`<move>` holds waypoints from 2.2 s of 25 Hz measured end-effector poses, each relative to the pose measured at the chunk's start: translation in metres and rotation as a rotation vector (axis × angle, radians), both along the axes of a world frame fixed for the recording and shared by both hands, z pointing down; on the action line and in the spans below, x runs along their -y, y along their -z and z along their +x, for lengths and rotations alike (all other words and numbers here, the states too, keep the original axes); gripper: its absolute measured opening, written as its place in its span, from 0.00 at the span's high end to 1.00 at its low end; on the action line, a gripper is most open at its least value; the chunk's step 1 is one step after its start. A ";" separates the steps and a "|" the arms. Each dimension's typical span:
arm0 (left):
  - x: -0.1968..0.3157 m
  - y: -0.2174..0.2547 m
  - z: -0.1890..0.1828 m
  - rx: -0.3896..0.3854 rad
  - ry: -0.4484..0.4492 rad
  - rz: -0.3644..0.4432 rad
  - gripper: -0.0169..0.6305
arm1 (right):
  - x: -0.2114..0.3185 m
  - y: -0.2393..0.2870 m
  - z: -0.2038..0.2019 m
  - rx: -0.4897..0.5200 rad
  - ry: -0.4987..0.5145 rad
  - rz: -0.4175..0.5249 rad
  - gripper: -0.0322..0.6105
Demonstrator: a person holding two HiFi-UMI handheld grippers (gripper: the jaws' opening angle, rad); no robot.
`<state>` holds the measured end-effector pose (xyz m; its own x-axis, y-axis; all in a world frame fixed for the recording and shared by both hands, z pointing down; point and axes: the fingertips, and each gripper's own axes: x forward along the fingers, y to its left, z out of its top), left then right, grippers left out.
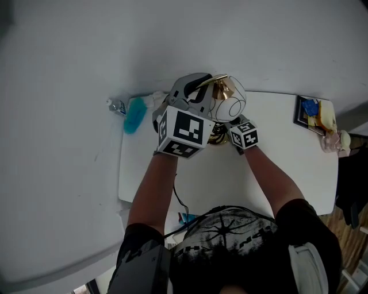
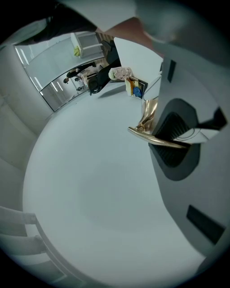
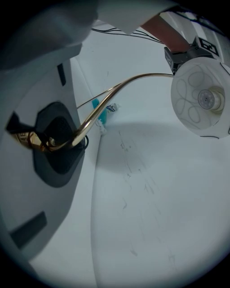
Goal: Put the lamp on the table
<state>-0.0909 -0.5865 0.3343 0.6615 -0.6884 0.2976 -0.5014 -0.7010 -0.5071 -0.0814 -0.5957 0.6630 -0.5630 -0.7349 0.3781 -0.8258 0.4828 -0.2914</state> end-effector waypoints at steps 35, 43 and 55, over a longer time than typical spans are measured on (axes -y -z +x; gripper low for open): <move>-0.002 0.006 -0.011 0.119 0.056 0.069 0.78 | -0.006 0.006 0.000 0.011 0.025 -0.024 0.67; -0.014 0.010 -0.009 0.185 0.061 0.113 0.72 | -0.012 0.005 0.004 0.000 0.020 -0.033 0.67; -0.038 0.024 -0.018 0.100 0.081 0.092 0.70 | -0.032 0.026 0.013 -0.011 0.024 -0.006 0.67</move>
